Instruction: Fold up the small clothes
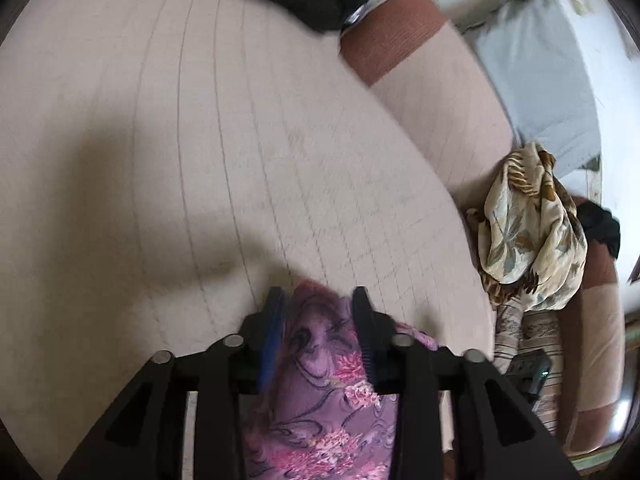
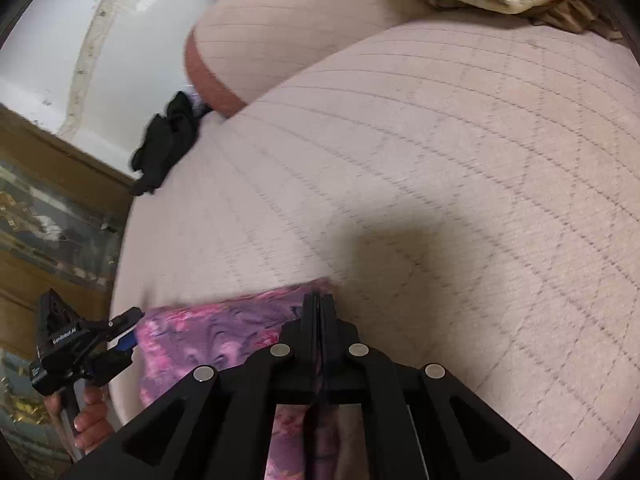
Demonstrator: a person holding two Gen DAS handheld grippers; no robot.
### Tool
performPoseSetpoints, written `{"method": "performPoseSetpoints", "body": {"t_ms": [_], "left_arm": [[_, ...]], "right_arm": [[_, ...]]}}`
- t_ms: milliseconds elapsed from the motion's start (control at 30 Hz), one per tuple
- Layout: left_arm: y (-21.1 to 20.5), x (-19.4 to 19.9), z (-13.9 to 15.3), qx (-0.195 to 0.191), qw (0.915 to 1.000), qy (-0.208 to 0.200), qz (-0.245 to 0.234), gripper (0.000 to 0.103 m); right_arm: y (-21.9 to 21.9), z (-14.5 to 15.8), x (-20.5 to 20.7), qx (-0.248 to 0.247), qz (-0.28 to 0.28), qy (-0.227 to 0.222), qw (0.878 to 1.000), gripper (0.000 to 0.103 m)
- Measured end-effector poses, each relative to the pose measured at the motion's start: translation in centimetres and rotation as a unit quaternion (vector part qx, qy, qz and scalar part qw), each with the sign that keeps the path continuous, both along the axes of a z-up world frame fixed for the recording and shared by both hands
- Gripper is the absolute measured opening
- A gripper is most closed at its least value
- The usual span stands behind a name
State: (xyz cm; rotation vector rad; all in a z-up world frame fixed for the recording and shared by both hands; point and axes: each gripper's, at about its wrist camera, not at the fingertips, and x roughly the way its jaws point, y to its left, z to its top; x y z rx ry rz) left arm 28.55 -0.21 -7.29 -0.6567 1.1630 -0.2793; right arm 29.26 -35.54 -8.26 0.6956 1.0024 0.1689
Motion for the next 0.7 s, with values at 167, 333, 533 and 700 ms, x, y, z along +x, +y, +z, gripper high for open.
{"method": "performPoseSetpoints", "body": {"t_ms": [167,333,533,700], "left_arm": [[-1.9,-0.6,0.1,0.005,0.9985,0.017,-0.051,0.052],[-4.5,-0.7,-1.2,0.064,0.9946,0.006,-0.081,0.052],[-4.6,1.1,-4.1,0.045,0.9961,0.010,-0.075,0.066],[-3.9,0.9,-4.1,0.031,0.9968,0.015,-0.071,0.066]], "right_arm": [[-0.1,1.9,-0.8,0.038,0.011,-0.040,0.998,0.041],[1.9,3.5,-1.1,0.007,0.039,-0.068,0.997,0.041],[2.5,-0.4,0.3,-0.042,0.026,0.007,0.999,0.018],[1.9,-0.8,0.2,-0.037,0.028,0.018,0.999,0.018]]}}
